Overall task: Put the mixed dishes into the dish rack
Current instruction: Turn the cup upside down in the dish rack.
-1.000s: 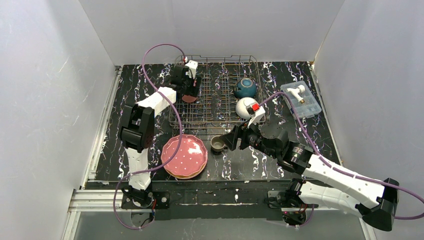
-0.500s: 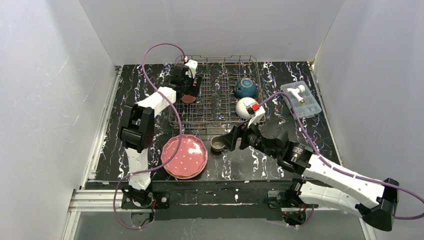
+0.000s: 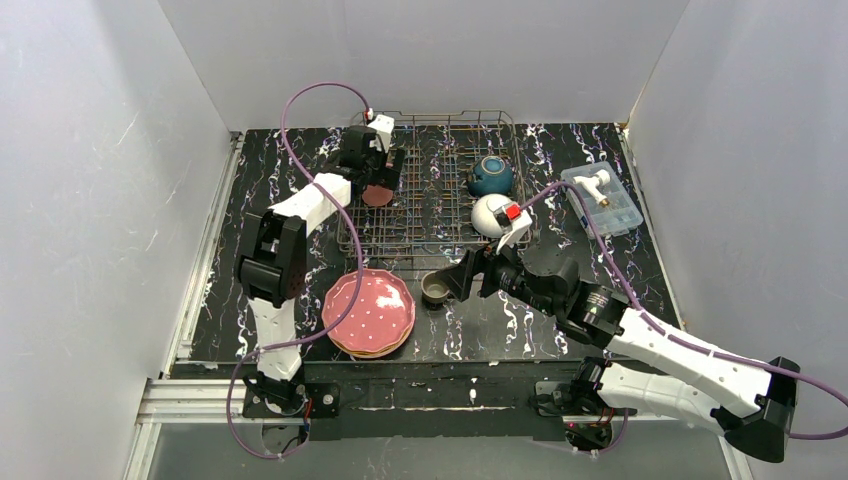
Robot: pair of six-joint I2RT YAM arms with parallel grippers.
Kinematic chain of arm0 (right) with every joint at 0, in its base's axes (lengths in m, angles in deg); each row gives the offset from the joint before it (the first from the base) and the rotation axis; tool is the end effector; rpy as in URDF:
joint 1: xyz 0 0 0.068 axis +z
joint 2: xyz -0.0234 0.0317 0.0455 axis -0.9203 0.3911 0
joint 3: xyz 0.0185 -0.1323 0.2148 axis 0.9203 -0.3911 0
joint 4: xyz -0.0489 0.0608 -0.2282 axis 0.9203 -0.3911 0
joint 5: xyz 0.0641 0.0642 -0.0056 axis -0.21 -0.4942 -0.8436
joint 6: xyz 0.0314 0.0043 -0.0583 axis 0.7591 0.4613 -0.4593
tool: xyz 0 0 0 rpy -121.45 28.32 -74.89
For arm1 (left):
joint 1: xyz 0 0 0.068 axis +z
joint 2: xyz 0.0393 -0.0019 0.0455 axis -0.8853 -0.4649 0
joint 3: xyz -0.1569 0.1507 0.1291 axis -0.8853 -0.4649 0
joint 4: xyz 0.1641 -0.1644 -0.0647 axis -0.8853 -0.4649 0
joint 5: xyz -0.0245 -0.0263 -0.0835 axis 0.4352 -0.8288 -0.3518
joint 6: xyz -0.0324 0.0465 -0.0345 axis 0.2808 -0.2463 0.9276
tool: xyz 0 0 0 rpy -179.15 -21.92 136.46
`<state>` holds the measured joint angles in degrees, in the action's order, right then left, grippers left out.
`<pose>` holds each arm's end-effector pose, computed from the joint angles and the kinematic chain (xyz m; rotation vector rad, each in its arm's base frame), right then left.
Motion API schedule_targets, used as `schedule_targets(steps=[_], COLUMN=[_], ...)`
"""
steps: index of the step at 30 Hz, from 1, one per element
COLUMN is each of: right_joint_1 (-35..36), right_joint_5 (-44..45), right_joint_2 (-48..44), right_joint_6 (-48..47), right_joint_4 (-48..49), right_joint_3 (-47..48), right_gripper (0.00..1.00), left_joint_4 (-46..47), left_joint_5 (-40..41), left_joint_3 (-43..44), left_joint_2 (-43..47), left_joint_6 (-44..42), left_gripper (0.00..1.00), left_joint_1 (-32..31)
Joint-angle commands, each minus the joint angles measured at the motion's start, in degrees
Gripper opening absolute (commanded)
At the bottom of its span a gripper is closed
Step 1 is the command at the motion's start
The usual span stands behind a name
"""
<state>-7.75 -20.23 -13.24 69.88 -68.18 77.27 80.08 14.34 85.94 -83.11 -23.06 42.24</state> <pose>0.1164 0.1761 0.3131 -0.3148 1.8212 0.9611 0.4341 -0.1520 0.2216 0.3840 2.0145 -0.0386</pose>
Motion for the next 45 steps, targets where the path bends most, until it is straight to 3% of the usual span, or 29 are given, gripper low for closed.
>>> schedule_targets(steps=[1, 18, 28, 36, 45], right_joint_1=[-0.18, -0.25, -0.25, -0.25, -0.25], right_joint_5=[1.12, 5.69, 11.43, 12.67, 9.45], right_joint_2=[-0.89, -0.73, 0.23, 2.1, 5.01], right_joint_6=[-0.83, -2.04, -1.91, -1.94, -0.52], right_joint_4=[-0.24, -8.45, -16.64, -23.75, -26.73], right_joint_3=[3.7, 7.57, 9.93, 12.68, 13.28], right_gripper=[0.91, 0.98, 0.98, 0.96, 0.87], left_joint_4=[-0.2, -7.38, -15.71, -31.76, -37.46], left_joint_5=[-0.09, -3.41, -11.2, -10.31, -8.95], left_joint_3=[0.86, -0.51, -1.8, 2.23, -5.53], left_joint_2=[5.64, 13.87, 21.6, 25.73, 37.03], left_joint_6=[0.31, 4.83, 8.44, 12.78, 17.54], left_gripper=[0.98, 0.98, 0.98, 0.98, 0.98], left_joint_1=[-0.1, -0.19, -1.34, -2.59, -3.23])
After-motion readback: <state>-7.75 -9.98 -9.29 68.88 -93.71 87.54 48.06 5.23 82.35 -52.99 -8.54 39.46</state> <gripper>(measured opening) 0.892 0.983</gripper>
